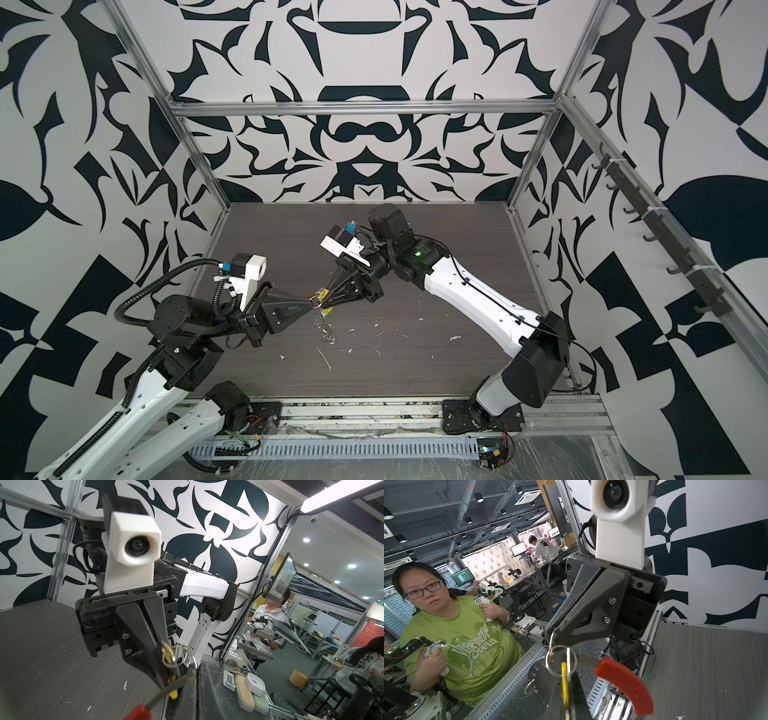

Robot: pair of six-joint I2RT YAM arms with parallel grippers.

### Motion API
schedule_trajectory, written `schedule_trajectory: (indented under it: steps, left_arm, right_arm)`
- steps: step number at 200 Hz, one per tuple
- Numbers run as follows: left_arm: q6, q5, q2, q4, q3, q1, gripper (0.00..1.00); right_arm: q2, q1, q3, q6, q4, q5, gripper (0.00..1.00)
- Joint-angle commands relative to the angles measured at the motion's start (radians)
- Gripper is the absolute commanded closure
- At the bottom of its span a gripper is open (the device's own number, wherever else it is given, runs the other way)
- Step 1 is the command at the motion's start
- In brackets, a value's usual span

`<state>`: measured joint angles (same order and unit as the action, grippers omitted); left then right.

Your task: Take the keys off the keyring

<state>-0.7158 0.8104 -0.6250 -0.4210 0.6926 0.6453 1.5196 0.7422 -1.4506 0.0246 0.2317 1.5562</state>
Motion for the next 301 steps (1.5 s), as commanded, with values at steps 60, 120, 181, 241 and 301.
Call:
schedule_trajectory:
  steps: [60, 120, 181, 241, 301]
  left_arm:
    - [0.075, -0.021, 0.086, -0.093, 0.022, 0.018, 1.00]
    - [0.270, -0.126, 0.106, 0.208, 0.094, 0.019, 1.00]
    - [0.333, -0.135, 0.107, 0.285, 0.091, 0.019, 1.00]
    - [0.340, -0.146, 0.093, 0.286, 0.093, 0.019, 1.00]
    - [0.334, -0.170, 0.088, 0.277, 0.084, 0.019, 1.00]
  right_arm:
    - [-0.012, 0.015, 0.082, -0.025, -0.031, -0.160, 1.00]
    - [-0.129, 0.039, 0.189, -0.072, -0.052, -0.502, 1.00]
    - [-0.286, 0.041, 0.220, -0.076, -0.051, -0.697, 0.66]
    - [-0.394, 0.051, 0.237, -0.142, -0.214, -0.774, 0.52]
    - [-0.344, 0.099, 0.216, -0.224, -0.353, -0.649, 0.50]
